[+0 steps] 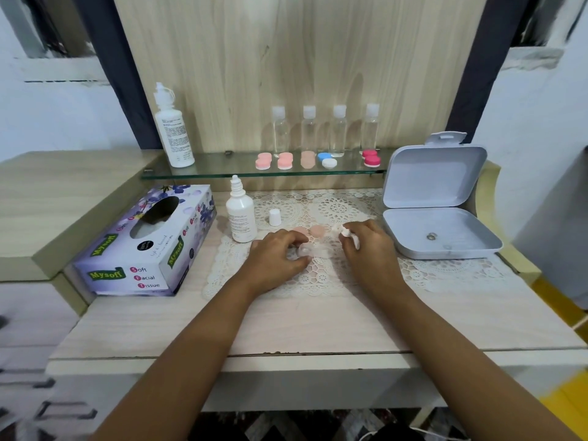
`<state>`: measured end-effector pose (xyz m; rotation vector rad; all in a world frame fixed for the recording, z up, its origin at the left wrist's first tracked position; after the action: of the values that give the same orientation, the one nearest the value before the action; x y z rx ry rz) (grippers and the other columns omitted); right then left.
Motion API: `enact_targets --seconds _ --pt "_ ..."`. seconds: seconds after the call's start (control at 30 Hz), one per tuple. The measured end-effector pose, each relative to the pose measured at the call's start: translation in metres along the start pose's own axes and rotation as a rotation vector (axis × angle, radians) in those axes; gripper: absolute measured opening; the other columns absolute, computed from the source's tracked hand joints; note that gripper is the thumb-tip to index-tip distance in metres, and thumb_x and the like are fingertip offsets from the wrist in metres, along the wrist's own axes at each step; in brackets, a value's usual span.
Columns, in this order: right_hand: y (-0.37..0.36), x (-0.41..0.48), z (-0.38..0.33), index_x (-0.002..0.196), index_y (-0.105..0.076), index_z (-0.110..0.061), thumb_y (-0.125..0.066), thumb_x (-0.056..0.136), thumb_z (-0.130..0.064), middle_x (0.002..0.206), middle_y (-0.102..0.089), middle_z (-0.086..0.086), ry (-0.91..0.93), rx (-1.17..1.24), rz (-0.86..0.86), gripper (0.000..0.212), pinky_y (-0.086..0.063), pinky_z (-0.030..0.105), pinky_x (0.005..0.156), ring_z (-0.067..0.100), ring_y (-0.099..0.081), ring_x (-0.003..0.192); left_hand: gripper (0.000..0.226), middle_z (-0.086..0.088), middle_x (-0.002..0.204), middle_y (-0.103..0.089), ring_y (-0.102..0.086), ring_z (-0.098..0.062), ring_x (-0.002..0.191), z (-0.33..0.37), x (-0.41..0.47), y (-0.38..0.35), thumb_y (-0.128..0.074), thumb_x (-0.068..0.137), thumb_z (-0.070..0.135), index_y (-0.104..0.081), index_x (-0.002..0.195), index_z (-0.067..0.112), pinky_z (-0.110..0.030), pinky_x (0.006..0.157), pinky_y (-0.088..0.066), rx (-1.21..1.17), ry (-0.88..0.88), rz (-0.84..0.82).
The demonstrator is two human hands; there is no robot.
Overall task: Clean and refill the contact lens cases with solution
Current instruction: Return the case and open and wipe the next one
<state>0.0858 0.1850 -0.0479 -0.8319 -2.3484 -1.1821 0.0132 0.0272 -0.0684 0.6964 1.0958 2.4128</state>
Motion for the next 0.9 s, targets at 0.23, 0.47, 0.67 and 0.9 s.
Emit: enact_targets --seconds 0.23,0.47,0.67,0.9 --pt "-0.004 -0.001 0.004 0.096 -0.066 -0.006 -0.054 0.084 -0.004 0.088 -0.064 0.019 -0.010 -0.162 -0.078 0.017 -0.042 0.037 0.063 0.037 -0.057 0.082 0.041 0.016 0.106 -0.054 -0.051 -0.011 0.111 0.002 -0.002 0.002 -0.066 0.083 0.036 -0.056 0.121 0.025 -0.044 0.102 -0.036 -0.013 0.010 -0.002" --pt "-0.004 -0.002 0.001 0.096 -0.062 -0.004 -0.048 0.087 -0.006 0.091 -0.063 0.018 0.003 -0.276 -0.143 0.017 -0.043 0.037 0.064 0.037 -0.056 0.083 0.053 0.004 0.122 -0.054 -0.047 -0.013 0.118 0.005 -0.001 0.001 -0.062 0.085 0.041 -0.049 0.131 0.019 -0.043 0.103 -0.034 0.091 0.011 -0.045" --pt "0.001 0.001 -0.002 0.096 -0.066 -0.002 -0.051 0.089 -0.009 0.092 -0.068 0.020 -0.001 -0.219 -0.214 0.018 -0.045 0.038 0.072 0.036 -0.060 0.088 0.057 -0.003 0.128 -0.050 -0.044 -0.017 0.121 0.008 -0.001 0.003 -0.058 0.087 0.044 -0.046 0.134 0.014 -0.031 0.101 -0.035 0.174 0.019 -0.150" --pt "0.015 0.007 -0.005 0.105 -0.066 -0.005 -0.048 0.088 -0.005 0.099 -0.068 0.018 -0.053 -0.196 -0.305 0.026 -0.044 0.033 0.077 0.032 -0.058 0.096 0.055 -0.008 0.136 -0.050 -0.048 -0.023 0.120 0.014 -0.007 0.021 -0.054 0.089 0.041 -0.044 0.135 0.013 -0.034 0.098 -0.041 0.347 0.083 -0.303"
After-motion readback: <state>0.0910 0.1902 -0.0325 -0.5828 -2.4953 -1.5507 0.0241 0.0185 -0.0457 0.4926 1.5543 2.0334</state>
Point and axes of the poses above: each hand's wrist, its own x-axis towards the middle knuckle, its own y-axis out of the back of the hand, z = x × y, the point moved 6 cm from there along x, towards the middle knuckle
